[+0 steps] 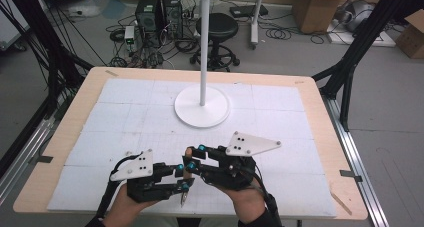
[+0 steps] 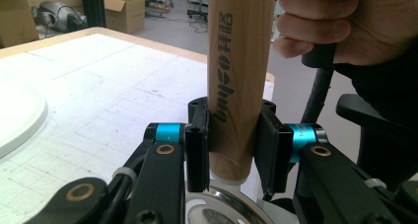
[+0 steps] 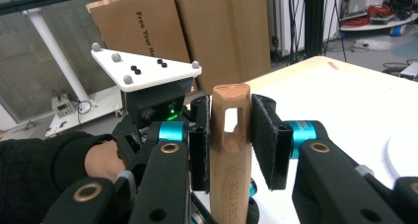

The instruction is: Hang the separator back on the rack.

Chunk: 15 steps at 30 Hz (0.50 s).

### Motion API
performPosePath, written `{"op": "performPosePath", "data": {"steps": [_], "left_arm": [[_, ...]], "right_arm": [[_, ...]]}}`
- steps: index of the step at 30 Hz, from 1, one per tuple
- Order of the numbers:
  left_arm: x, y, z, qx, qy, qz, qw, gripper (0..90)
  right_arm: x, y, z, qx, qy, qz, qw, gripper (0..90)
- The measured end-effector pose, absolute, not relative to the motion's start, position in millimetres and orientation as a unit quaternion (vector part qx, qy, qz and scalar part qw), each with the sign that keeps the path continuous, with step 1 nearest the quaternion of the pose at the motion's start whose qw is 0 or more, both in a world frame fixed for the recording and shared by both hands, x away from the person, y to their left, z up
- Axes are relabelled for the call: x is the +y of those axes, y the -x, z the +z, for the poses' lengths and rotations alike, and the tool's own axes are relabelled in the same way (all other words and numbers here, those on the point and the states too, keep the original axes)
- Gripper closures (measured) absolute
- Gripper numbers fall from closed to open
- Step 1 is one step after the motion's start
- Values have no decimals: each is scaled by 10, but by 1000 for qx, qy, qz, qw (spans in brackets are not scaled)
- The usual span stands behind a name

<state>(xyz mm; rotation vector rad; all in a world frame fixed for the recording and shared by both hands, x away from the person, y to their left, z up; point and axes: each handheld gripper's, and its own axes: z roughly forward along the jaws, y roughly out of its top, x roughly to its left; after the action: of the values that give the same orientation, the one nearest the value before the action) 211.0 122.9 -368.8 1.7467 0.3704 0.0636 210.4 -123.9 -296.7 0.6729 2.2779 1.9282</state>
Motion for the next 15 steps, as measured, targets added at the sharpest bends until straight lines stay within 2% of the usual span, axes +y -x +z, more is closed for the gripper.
{"op": "performPosePath", "data": {"steps": [3, 4, 5, 6, 8, 9, 11, 15], "left_arm": [[1232, -2112, -3679, 158, -767, 28, 621, 698], [1232, -2114, -3677, 156, -770, 25, 618, 699], [1236, -2121, -3677, 152, -770, 16, 620, 700], [1236, -2121, -3677, 152, -770, 16, 620, 700], [1247, -2126, -3664, 145, -761, -2, 633, 700], [1247, -2126, -3664, 145, -761, -2, 633, 700], [1259, -2132, -3647, 119, -756, -31, 643, 700], [1254, -2125, -3634, 96, -749, -59, 653, 700]], "right_arm": [[-1238, -2099, -2974, 742, -222, 632, 39, 699], [-1248, -2116, -2989, 740, -227, 633, 22, 681], [-1264, -2131, -2999, 738, -225, 636, 12, 612], [-1264, -2131, -2999, 738, -225, 636, 12, 612], [-1312, -2175, -3041, 729, -218, 649, 0, 302], [-1312, -2175, -3041, 729, -218, 649, 0, 302], [-1387, -2214, -3100, 729, -170, 663, -2, 238], [-1432, -2250, -3161, 730, -134, 670, -28, 233]]}}
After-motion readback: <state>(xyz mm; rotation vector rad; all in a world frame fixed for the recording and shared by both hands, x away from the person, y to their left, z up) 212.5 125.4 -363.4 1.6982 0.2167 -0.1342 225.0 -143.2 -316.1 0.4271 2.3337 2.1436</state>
